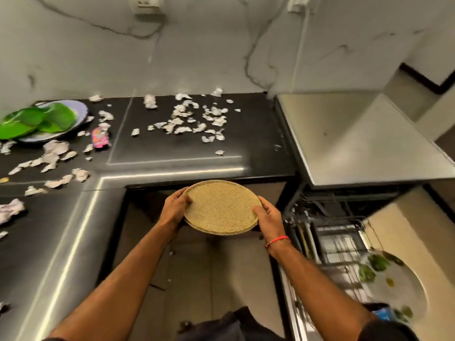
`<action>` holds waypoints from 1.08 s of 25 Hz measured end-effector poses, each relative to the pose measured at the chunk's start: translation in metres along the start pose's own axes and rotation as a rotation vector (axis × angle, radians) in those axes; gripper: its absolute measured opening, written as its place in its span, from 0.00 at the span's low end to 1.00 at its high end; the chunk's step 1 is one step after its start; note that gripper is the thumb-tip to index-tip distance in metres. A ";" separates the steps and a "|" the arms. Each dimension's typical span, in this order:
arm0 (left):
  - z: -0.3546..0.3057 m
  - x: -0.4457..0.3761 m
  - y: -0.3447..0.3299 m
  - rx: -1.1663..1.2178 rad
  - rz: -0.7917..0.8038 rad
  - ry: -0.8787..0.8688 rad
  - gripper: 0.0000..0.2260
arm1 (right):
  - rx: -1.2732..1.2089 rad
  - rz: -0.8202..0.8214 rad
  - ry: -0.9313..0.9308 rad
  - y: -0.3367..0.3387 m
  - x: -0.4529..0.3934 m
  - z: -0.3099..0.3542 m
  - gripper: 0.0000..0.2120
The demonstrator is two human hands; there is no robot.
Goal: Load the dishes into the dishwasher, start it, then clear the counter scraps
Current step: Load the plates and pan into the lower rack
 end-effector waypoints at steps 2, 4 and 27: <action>0.007 0.008 -0.047 -0.106 0.039 0.007 0.16 | -0.023 -0.056 -0.038 0.050 0.016 -0.019 0.15; 0.017 0.019 -0.102 -0.216 0.072 0.017 0.16 | -0.046 -0.107 -0.074 0.104 0.035 -0.036 0.14; 0.097 -0.002 -0.481 -0.847 0.500 0.273 0.05 | -0.522 -0.613 -0.526 0.351 0.060 -0.156 0.15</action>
Point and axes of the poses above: each hand's wrist, its own x-axis away from the middle knuckle, its own y-axis out of the back of the hand, z = x × y, the point moved 3 cm from there along -x, towards the middle knuckle
